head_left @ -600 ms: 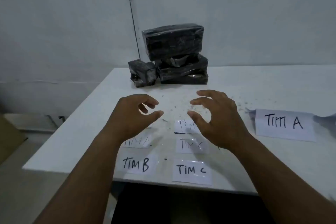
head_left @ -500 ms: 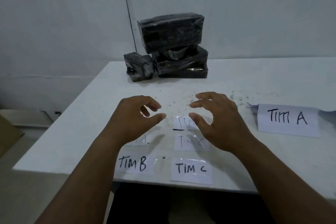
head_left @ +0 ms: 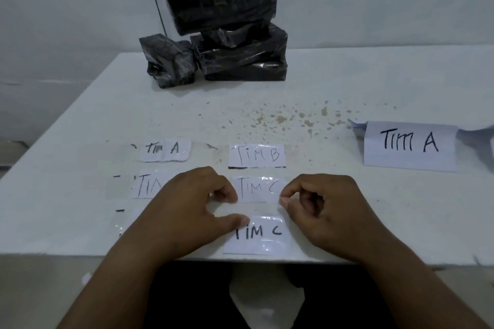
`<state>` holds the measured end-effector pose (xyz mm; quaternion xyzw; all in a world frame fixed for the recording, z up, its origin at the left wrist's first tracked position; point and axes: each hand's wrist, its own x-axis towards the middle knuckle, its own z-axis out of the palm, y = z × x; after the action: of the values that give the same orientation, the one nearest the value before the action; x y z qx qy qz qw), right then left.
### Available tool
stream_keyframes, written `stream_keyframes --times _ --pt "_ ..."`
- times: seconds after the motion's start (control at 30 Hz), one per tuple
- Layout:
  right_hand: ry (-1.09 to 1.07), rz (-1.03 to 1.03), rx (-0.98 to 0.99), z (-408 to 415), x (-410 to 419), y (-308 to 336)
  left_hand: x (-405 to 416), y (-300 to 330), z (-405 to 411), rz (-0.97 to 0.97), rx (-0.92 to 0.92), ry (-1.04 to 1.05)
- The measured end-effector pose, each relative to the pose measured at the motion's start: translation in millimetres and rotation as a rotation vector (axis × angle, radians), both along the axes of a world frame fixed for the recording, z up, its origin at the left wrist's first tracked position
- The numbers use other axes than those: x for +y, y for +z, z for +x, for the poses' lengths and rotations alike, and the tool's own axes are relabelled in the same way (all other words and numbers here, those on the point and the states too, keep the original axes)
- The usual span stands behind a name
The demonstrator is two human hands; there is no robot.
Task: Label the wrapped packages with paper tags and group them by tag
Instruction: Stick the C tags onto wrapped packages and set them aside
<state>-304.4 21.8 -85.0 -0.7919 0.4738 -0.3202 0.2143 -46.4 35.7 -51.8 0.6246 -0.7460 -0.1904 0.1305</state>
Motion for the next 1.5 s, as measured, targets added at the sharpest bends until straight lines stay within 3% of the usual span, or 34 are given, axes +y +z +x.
stream_keyframes --times 0.17,0.53,1.5 --pt "0.061 -0.004 0.098 1.4 4.9 -0.1 7.6 4.5 -4.7 0.057 -0.03 0.026" --pt "0.094 0.017 0.1 2.6 7.0 6.8 16.9 11.2 -17.6 0.12 -0.056 0.072" --pt "0.061 0.251 0.247 13.5 21.0 26.1 21.0 10.0 -31.4 0.08 -0.097 -0.015"
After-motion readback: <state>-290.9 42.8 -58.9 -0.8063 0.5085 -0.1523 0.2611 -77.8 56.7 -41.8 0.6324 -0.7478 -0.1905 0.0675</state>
